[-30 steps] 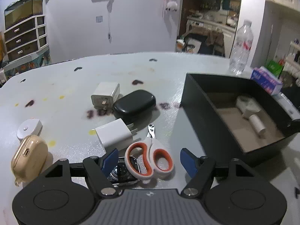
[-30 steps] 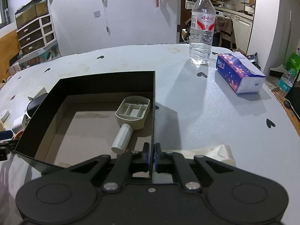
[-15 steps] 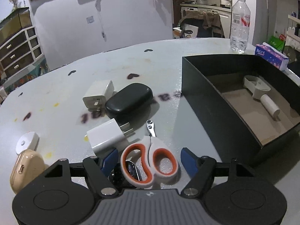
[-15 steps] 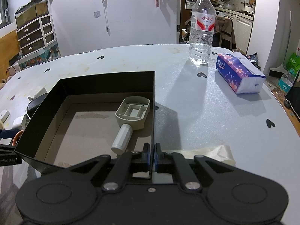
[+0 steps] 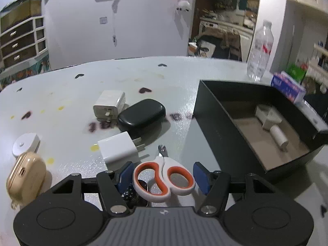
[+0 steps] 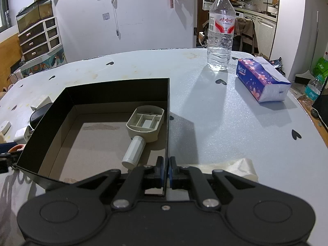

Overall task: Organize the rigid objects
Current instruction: 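Grasp the orange-handled scissors with the left tool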

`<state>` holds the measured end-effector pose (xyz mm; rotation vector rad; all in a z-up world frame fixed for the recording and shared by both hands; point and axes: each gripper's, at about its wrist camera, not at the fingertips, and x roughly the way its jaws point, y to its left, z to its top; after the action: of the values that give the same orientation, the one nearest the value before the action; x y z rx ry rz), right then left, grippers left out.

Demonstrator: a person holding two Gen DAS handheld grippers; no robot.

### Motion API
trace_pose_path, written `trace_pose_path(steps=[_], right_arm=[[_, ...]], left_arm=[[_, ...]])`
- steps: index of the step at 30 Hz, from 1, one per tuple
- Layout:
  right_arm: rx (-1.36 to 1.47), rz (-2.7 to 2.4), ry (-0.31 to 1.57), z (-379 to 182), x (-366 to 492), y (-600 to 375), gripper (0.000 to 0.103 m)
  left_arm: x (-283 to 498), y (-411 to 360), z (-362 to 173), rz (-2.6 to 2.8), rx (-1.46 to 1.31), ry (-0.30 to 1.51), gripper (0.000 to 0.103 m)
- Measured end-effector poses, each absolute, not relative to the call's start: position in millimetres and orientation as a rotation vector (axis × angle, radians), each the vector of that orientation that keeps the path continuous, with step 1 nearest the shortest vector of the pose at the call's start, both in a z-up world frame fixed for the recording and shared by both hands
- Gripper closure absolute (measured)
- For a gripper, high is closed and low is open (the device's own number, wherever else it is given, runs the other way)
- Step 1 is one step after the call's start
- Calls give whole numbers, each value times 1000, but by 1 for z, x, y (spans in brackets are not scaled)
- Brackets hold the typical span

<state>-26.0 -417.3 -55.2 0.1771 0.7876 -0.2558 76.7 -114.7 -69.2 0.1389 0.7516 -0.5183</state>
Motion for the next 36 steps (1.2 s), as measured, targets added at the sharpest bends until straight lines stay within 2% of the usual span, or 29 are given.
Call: trace_pose_path(steps=[7,16,18,20,22,23,31,32,33,34,35,36], right_arm=[[178,-255,787,-55,-26,-417,97],[178,-255,787,-56,-26,-417,97],[179,-254,787,-56,-26,-417,97],[178,-254,787,-56,-26,-417,97],[179,-255,787,-56,-26,-417,97],[179,-254,787,-56,-26,-417,97],[181,-252,787,-56,-26,-417,97],[180,-252,788,-57,-26,-417,97],[178,-252,788,-57,-26,-417,97],[177,-252,789,-57,-25,-417,97],[177,-252,789,-57,-25,-417,97],[178,-252,788,-57,-25,-417,97]], left_arm=[[73,-109,-63,-532,111,764,39],[70,-140,-79,-579,264,805,39],[72,-145,-86,-586,294,813,33],[75,-147,-88,-599,297,808,32],[77,-146,-87,-616,301,810,35],[77,-146,-87,-621,300,808,42],[76,-135,-75,-581,234,774,42],[76,-132,-70,-571,218,758,47],[77,-131,-66,-558,212,746,93],[80,-129,-63,-550,194,768,103],[84,-125,-61,-549,162,782,98],[87,-123,-59,-558,140,783,98]])
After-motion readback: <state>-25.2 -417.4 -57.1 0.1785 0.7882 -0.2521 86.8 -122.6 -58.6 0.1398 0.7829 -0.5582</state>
